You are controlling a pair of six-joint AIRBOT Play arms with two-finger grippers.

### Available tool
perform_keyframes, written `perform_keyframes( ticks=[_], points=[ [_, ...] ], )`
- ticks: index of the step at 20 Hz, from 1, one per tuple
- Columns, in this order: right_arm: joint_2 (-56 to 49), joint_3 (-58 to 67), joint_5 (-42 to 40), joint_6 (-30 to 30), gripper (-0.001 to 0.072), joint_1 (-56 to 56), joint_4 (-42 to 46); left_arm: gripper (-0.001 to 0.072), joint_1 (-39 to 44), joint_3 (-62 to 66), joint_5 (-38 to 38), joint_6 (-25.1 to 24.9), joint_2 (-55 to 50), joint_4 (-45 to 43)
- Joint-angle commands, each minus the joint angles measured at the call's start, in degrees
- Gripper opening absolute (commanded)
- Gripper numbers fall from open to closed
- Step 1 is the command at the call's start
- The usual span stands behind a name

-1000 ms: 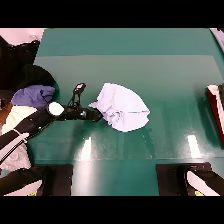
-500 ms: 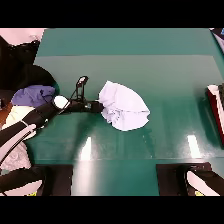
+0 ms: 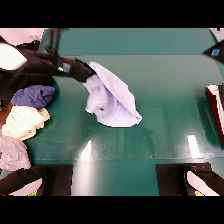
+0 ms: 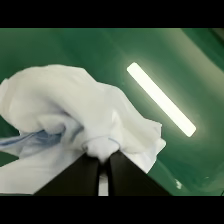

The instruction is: Fold the shirts.

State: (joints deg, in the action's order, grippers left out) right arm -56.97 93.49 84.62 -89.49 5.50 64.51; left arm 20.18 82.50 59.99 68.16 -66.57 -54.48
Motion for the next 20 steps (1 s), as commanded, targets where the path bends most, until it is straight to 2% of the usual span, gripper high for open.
perform_keyframes(
  ticks=[1, 2, 3, 4, 5, 9, 11, 15, 20],
  points=[
    [1.75, -8.44, 4.26, 0.07, 0.0019, -0.04, -0.57, 0.0029, -0.7, 7.98, 8.87, -0.02, 1.42, -5.44],
    [2.8, -13.16, 3.93, 0.46, 0.0039, -0.04, -1.16, 0.0029, -0.7, 7.98, 9.88, -0.04, 1.4, -5.6],
    [3.76, -17.81, 3.85, 1.84, 0.0191, -0.04, -2.67, 0.0029, -0.7, 7.98, 10.75, -0.04, 1.38, -6.36],
    [4.74, -23.12, 3.74, 2.51, 0.0395, -0.04, -4.79, 0.0029, -0.7, 7.98, 11.28, -0.04, 1.4, -7.72],
    [5.51, -28.09, 2.93, 2.73, 0.0472, -0.04, -6.8, 0.0029, -0.7, 7.98, 11.58, 0.0, 1.4, -8.83],
    [8.17, -48.46, -11.23, 8.17, 0.0471, -1.46, -18.32, 0.0029, -0.7, 7.98, 11.74, 0.96, 1.4, -9.6],
    [7.43, -54.42, -18.78, 10.36, 0.0471, -4.72, -21.2, 0.0029, -0.7, 7.98, 12.13, 0.96, 1.4, -9.6],
    [-0.13, -57.29, -30.77, 17.38, 0.0471, -15.8, -20.96, 0.003, -0.7, 7.96, 14.56, 0.96, 1.4, -9.66],
    [-10.69, -57.27, -42.25, 18.6, 0.0471, -24.35, -20.98, 0.0029, -0.7, 7.96, 16.94, 1.92, 1.4, -9.66]
  ],
)
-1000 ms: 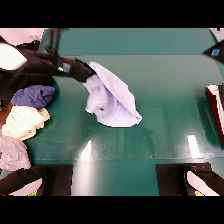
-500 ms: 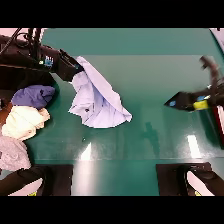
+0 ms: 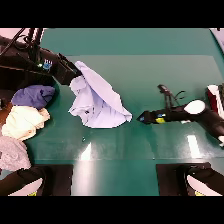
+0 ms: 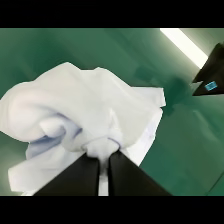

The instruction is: Fold the shirts.

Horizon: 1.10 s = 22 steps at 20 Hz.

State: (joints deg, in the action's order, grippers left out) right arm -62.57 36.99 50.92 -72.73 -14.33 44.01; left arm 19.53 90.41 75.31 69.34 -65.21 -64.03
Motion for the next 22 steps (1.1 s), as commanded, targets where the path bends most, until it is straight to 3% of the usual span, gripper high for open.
perform_keyframes(
  ticks=[1, 5, 9, 10, 11, 12, 13, 17, 22],
  points=[
    [-6.27, -0.76, -10.25, 1.84, 0.047, -5.05, -0.52, 0.0029, -0.04, 0.04, 1.92, 0.98, 0.04, -0.09],
    [-9.18, 0.81, -15.19, 1.84, 0.0469, -5.33, -0.85, 0.003, -0.04, 0.04, 2.12, 1.22, 0.04, -0.09],
    [-14.21, 6.47, -14.08, 1.84, 0.0466, -5.38, -0.87, 0.003, -0.04, 0.04, 2.16, 1.4, 0.04, -0.07],
    [-15.69, 8.11, -12.87, 1.86, 0.0434, -5.73, -0.72, 0.0029, -0.04, 0.04, 2.32, 1.46, 0.04, -0.07],
    [-16.92, 9.66, -11.72, 1.86, 0.0349, -5.92, -0.26, 0.0029, -0.04, 0.04, 2.32, 1.92, 0.04, -0.07],
    [-17.53, 10.86, -10.99, 1.97, 0.0142, -5.9, -0.31, 0.003, -0.04, 0.04, 2.29, 2.34, 0.04, -0.09],
    [-17.66, 12.11, -10.49, 2.8, 0.0015, -5.9, -0.31, 0.0029, -0.04, 0.07, 2.29, 2.29, 0.04, -0.15],
    [-11.06, 20.35, -9.86, 3.19, 0.0013, -3.21, 4.44, 0.0029, -0.04, 3.82, 1.36, 3.78, 0.04, -8.11],
    [3.89, 37.44, -9.97, 3.15, 0.0011, 6.56, 7.13, 0.0029, -0.04, 22.86, -2.01, 5.29, 0.04, -16.59]
  ],
)
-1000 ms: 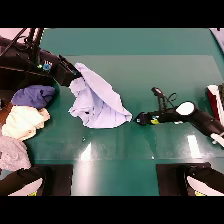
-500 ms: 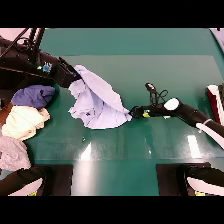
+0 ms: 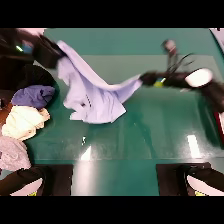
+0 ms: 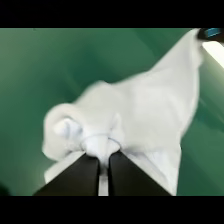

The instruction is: Fold the shirts.

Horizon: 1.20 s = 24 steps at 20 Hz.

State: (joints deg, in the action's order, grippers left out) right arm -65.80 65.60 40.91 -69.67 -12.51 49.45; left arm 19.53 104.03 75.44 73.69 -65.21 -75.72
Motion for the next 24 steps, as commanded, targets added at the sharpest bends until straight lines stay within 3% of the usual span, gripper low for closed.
perform_keyframes(
  ticks=[1, 3, 11, 17, 20, 24],
  points=[
    [9.55, 12.22, 0.13, 0.09, 0.0011, 6.69, 1.66, 0.0029, -0.04, 13.92, -2.8, 0.94, 0.04, -4.87],
    [14.23, 18.58, 1.49, 0.07, 0.0011, 10.51, 1.66, 0.0029, -0.04, 20.15, -4.81, 0.94, 0.98, -3.74],
    [24.41, 37.73, 14.12, -1.42, 0.0011, 31.43, 1.64, 0.0029, -0.04, 19.93, -16.39, 0.94, 12.28, 4.48],
    [14.1, 52.63, 32.39, -11.39, 0.0011, 48.74, 1.51, 0.0029, -0.04, 13.25, -15.41, 0.94, 12.35, 6.05],
    [7.13, 52.28, 41.27, -16.28, 0.0011, 47.65, 1.33, 0.0029, -0.04, 1.57, -10.97, 1.44, 10.47, 5.55],
    [-1.46, 39.67, 51.08, -17.97, 0.0011, 37.73, 6.51, 0.0029, -0.04, -9.09, -3.23, 1.33, 0.9, 5.16]
  ],
)
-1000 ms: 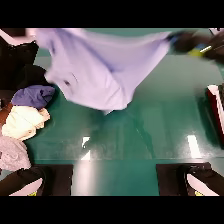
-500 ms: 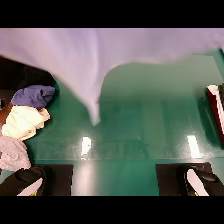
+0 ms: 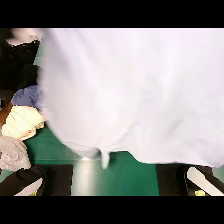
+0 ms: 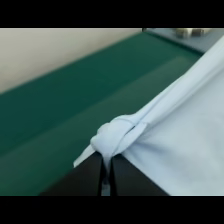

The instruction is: Fold the shirts.

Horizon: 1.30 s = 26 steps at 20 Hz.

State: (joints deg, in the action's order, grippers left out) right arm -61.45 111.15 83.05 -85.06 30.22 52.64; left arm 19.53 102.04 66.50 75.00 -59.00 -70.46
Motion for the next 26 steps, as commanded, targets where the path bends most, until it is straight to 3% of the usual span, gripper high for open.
perform_keyframes(
  ticks=[1, 4, 9, 10, 11, 12, 13, 14, 15, 19, 21, 26],
  points=[
    [-7.91, -9.18, 8.66, -2.54, 0.0011, -8.31, 6.88, 0.003, -0.04, -8.46, 5.44, -0.07, -8.46, -0.42],
    [-13.99, -17.0, 0.81, -2.47, 0.0012, -17.2, 16.44, 0.0029, -0.07, -8.83, -1.77, -0.28, -19.15, -1.79],
    [-20.72, -19.63, -16.61, -2.56, 0.0015, -22.4, 18.53, 0.0031, -2.25, -8.26, -14.49, 4.85, -28.63, -0.85],
    [-20.92, -19.63, -19.23, -2.58, 0.0016, -22.29, 18.67, 0.0076, -4.0, -8.24, -14.91, 5.9, -28.61, -0.83],
    [-20.85, -19.5, -21.75, -2.58, 0.0017, -21.94, 19.1, 0.0329, -6.34, -7.69, -14.1, 6.86, -28.55, -0.09],
    [-20.85, -18.71, -22.8, -2.58, 0.0024, -21.27, 18.95, 0.0447, -8.81, -6.82, -12.24, 7.93, -28.55, 1.05],
    [-20.85, -17.66, -22.91, -2.58, 0.0141, -20.48, 18.93, 0.0438, -11.41, -5.73, -9.35, 7.98, -28.55, 3.06],
    [-20.85, -15.96, -21.77, -2.58, 0.0344, -19.45, 18.88, 0.0438, -13.62, -5.07, -6.75, 7.91, -28.52, 5.09],
    [-20.85, -14.27, -19.8, -2.58, 0.0379, -18.64, 18.8, 0.0438, -15.56, -4.9, -3.96, 7.17, -28.5, 7.72],
    [-20.85, -7.63, -7.93, -2.23, 0.0364, -17.27, 18.86, 0.0438, -19.58, -5.38, 10.56, 5.09, -28.39, 10.78],
    [-20.83, -6.62, -2.89, -1.16, 0.0363, -17.68, 17.92, 0.0437, -19.41, -9.31, 13.53, 4.9, -26.86, 9.9],
    [-20.85, -6.62, 2.91, 0.11, 0.0362, -20.5, 11.34, 0.0437, -19.41, -39.17, 1.42, 4.52, -10.62, 10.56]
  ],
)
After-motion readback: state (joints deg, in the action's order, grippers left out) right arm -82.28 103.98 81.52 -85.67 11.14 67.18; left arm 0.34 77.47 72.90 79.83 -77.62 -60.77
